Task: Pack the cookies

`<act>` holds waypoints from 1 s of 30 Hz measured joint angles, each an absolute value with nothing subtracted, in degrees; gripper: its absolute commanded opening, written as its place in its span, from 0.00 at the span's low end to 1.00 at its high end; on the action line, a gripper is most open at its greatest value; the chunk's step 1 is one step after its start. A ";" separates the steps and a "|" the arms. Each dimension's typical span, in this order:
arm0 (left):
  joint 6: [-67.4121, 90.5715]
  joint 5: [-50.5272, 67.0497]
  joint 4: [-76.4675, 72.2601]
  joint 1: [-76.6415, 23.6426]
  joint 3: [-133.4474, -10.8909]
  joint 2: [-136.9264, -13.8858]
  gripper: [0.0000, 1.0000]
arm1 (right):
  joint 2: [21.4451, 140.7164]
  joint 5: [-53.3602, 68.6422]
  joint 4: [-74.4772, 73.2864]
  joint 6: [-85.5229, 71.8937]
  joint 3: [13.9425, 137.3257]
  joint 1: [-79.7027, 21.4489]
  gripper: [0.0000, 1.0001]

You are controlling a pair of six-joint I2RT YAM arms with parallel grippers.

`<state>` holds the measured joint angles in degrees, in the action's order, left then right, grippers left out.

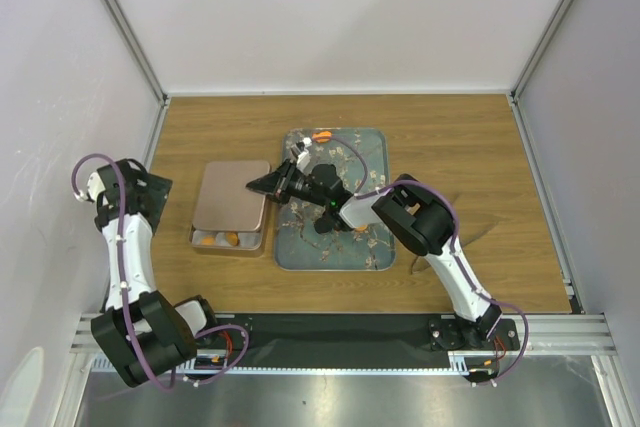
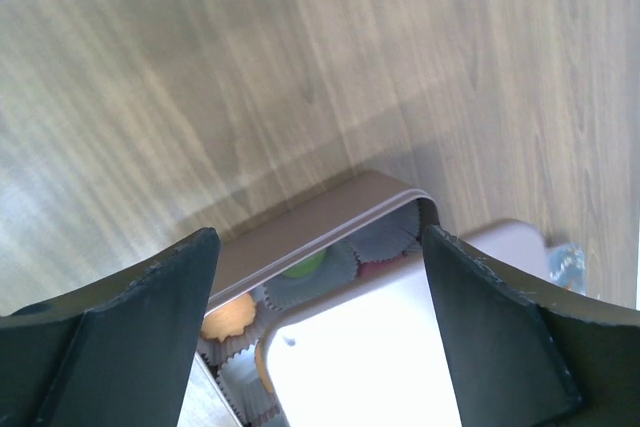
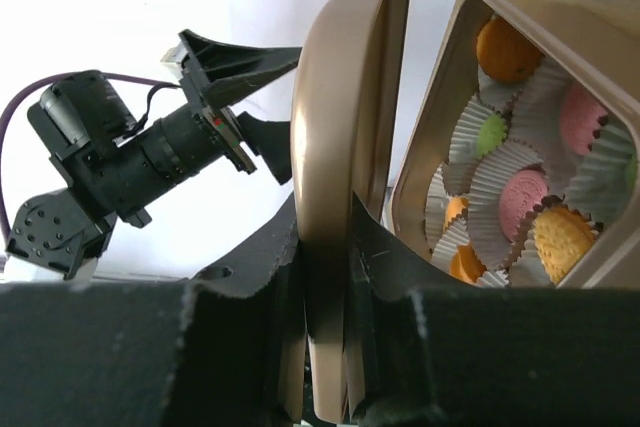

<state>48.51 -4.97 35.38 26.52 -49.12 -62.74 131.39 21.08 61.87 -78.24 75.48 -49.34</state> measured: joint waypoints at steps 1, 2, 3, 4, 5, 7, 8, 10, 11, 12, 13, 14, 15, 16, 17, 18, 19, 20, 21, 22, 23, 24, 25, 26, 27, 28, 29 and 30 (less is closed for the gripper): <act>48.05 -4.23 34.48 26.55 -48.88 -62.72 0.90 | 131.63 21.06 61.89 -78.76 75.48 -49.39 0.00; 47.68 -3.70 33.65 26.57 -48.51 -62.67 0.90 | 131.74 21.08 61.87 -79.13 75.48 -49.45 0.00; 47.33 -3.16 32.93 26.57 -48.10 -62.67 0.90 | 131.83 21.06 62.02 -79.59 75.48 -49.58 0.00; 47.07 -2.63 32.25 26.57 -47.64 -62.61 0.90 | 131.87 21.06 62.30 -80.09 75.48 -49.76 0.00; 46.78 -1.98 31.75 26.57 -47.20 -62.61 0.90 | 131.94 21.06 62.76 -80.55 75.48 -49.93 0.00; 46.09 -0.71 30.85 26.57 -46.54 -62.61 0.90 | 132.29 21.06 63.90 -81.58 75.53 -50.37 0.00; 45.84 -0.12 30.55 26.57 -46.37 -62.61 0.89 | 132.62 21.06 64.62 -82.13 75.59 -50.57 0.00; 45.32 0.80 29.80 26.57 -46.06 -62.61 0.89 | 133.36 21.08 65.47 -82.98 75.66 -50.81 0.00; 44.95 1.30 29.17 26.57 -45.82 -62.61 0.89 | 133.71 21.08 65.67 -83.24 75.77 -50.85 0.00; 44.75 1.72 28.75 26.57 -45.63 -62.61 0.89 | 134.15 21.08 65.67 -83.48 75.85 -50.96 0.00; 44.51 1.98 28.38 26.57 -45.41 -62.61 0.89 | 134.50 21.10 65.63 -83.66 75.90 -51.07 0.00; 44.38 2.20 28.03 26.57 -45.17 -62.61 0.89 | 134.72 21.10 65.41 -83.79 75.90 -51.20 0.00; 44.25 2.46 27.59 26.57 -44.82 -62.61 0.89 | 134.89 21.10 65.28 -83.83 75.90 -51.27 0.00; 43.94 2.79 27.35 26.57 -44.58 -62.61 0.89 | 135.00 21.10 65.25 -83.90 75.90 -51.33 0.00; 43.70 3.25 26.98 26.57 -44.21 -62.61 0.89 | 135.04 21.10 65.23 -83.94 75.90 -51.40 0.00; 43.44 3.49 26.79 26.57 -43.97 -62.61 0.90 | 135.06 21.08 65.28 -83.99 75.90 -51.48 0.00; 43.29 3.73 26.52 26.57 -43.68 -62.61 0.90 | 135.06 21.08 65.30 -84.01 75.90 -51.57 0.00; 43.00 3.95 26.13 26.57 -43.44 -62.65 0.90 | 135.09 21.08 65.36 -84.03 75.92 -51.59 0.00; 42.85 4.32 25.80 26.57 -43.27 -62.74 0.90 | 135.13 21.08 65.39 -84.03 75.96 -51.66 0.00; 42.63 4.71 25.47 26.57 -43.16 -62.87 0.90 | 135.22 21.06 65.39 -84.05 76.03 -51.66 0.00; 42.35 4.89 25.21 26.55 -43.09 -63.09 0.90 | 135.31 21.06 65.39 -84.07 76.18 -51.66 0.00; 42.00 5.02 24.93 26.55 -43.00 -63.35 0.90 | 135.41 21.06 65.36 -84.09 76.34 -51.68 0.00; 41.85 5.13 24.53 26.55 -42.87 -63.55 0.90 | 135.46 21.06 65.36 -84.14 76.47 -51.70 0.00; 41.63 5.23 24.49 26.57 -42.78 -63.75 0.90 | 135.52 21.06 65.32 -84.23 76.62 -51.77 0.00; 41.47 5.30 24.32 26.57 -42.61 -63.86 0.91 | 135.59 21.08 65.34 -84.25 76.82 -51.81 0.00; 41.34 5.34 24.01 26.57 -42.30 -63.96 0.91 | 135.70 21.06 65.32 -84.25 77.10 -51.90 0.00; 41.19 5.43 23.81 26.57 -42.00 -64.12 0.90 | 135.85 21.06 65.30 -84.25 77.43 -51.99 0.00; 40.99 5.63 23.64 26.57 -41.78 -64.31 0.90 | 136.00 21.06 65.30 -84.25 77.73 -52.07 0.00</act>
<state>40.99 5.63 23.64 26.57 -41.78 -64.31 136.00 21.06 65.30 -84.25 77.73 -52.07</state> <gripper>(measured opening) 0.904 0.195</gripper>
